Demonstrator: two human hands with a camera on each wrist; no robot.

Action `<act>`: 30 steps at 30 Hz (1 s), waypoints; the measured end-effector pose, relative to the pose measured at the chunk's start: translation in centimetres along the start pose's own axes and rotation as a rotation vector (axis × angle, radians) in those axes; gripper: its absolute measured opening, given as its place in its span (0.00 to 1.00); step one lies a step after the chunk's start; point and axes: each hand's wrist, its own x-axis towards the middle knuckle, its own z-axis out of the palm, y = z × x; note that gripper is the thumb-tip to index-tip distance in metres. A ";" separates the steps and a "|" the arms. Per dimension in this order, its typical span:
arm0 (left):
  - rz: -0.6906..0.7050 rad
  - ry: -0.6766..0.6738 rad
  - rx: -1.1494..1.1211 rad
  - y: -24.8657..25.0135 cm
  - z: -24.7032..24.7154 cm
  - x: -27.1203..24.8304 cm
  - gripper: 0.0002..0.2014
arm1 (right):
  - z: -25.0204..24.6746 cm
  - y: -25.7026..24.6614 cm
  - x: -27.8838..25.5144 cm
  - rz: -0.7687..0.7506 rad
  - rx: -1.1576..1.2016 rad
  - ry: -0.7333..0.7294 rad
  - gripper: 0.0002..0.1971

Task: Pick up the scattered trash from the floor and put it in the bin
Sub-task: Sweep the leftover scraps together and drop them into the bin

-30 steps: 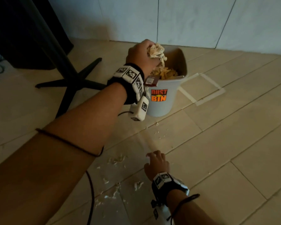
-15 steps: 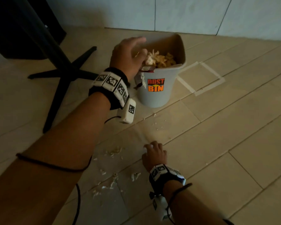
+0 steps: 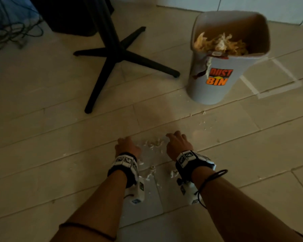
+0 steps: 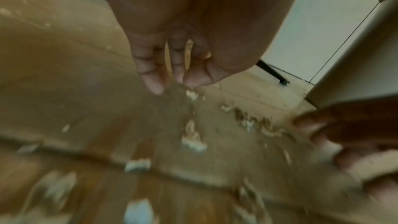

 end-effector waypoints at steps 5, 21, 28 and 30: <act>0.226 -0.055 -0.064 1.2 4.0 -1.7 0.23 | 1.3 -3.1 0.2 -0.100 -0.091 -0.121 0.22; -0.034 0.051 -0.059 -8.5 -4.5 9.9 0.39 | -6.4 7.7 6.3 0.314 0.059 0.258 0.29; 0.287 0.059 0.161 -1.5 1.1 6.8 0.41 | -2.6 6.9 6.0 0.173 -0.023 0.214 0.29; 0.425 0.018 0.187 1.1 4.0 3.7 0.41 | 0.0 4.9 4.7 0.022 -0.052 0.226 0.29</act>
